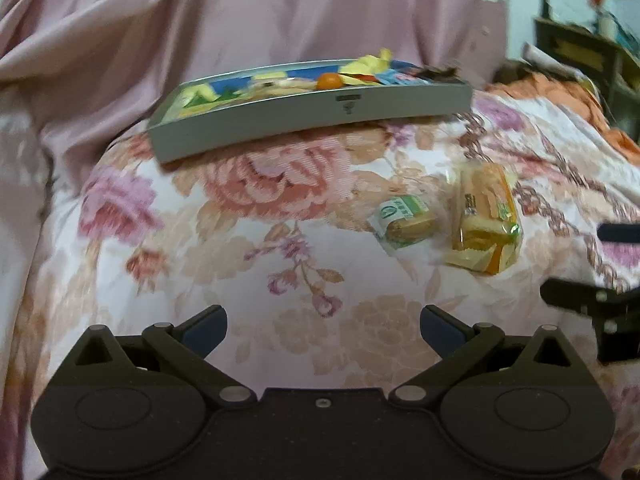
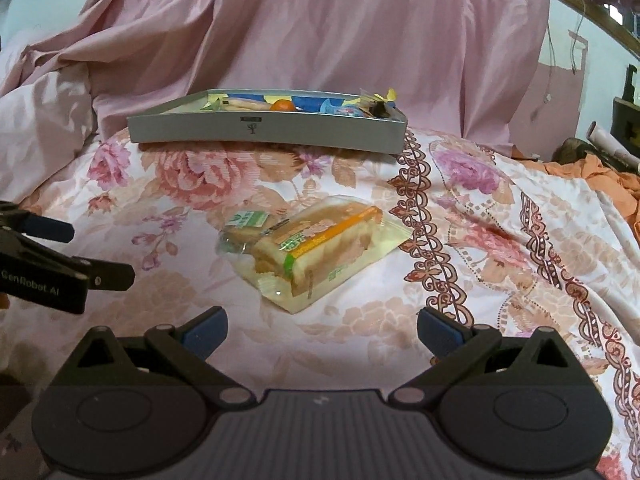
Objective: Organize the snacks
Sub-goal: 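Withdraw both tools from the tray toward the bread pack and small cake, then grasp the wrapped round cake with the left tool while the right tool grasps the bread pack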
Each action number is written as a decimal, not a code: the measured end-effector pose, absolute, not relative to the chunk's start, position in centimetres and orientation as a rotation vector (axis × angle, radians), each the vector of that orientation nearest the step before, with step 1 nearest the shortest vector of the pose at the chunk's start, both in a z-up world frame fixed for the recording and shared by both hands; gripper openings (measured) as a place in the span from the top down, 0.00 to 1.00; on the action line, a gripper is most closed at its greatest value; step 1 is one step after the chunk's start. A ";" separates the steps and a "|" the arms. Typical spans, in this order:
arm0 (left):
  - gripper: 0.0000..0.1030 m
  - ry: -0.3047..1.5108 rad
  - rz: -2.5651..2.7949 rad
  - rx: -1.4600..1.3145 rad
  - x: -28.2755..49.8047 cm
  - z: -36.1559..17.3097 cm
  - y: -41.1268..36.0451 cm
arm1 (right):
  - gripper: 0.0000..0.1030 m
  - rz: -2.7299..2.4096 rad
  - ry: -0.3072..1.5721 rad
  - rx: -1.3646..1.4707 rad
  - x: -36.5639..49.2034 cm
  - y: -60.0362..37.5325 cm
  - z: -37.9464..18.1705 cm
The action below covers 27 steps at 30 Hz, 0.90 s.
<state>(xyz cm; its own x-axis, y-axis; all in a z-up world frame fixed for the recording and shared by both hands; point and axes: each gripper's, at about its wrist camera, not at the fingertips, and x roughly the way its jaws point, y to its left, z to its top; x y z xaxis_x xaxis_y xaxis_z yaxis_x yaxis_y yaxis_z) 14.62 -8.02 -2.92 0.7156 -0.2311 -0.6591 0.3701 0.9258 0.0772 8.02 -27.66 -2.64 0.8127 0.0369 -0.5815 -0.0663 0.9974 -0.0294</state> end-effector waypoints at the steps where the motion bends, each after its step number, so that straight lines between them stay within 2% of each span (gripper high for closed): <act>1: 0.01 0.697 -0.350 0.229 14.8 -2.9 -8.1 | 0.00 0.056 0.619 -0.043 8.2 -27.7 -2.7; 14: 0.01 0.703 -0.370 0.273 16.9 -3.8 -8.6 | 0.00 0.089 0.559 -0.008 13.8 -27.3 -1.9; 27: 0.01 0.677 -0.411 0.305 18.6 -3.6 -10.5 | 0.00 0.044 0.612 -0.051 16.5 -26.7 -3.7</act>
<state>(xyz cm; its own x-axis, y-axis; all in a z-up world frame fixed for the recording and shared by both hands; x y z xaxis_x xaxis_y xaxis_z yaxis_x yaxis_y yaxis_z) 18.55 -10.48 -3.59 0.7051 -0.2661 -0.6572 0.4602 0.8769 0.1386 16.50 -26.65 -3.72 0.8177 0.0260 -0.5750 -0.0563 0.9978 -0.0349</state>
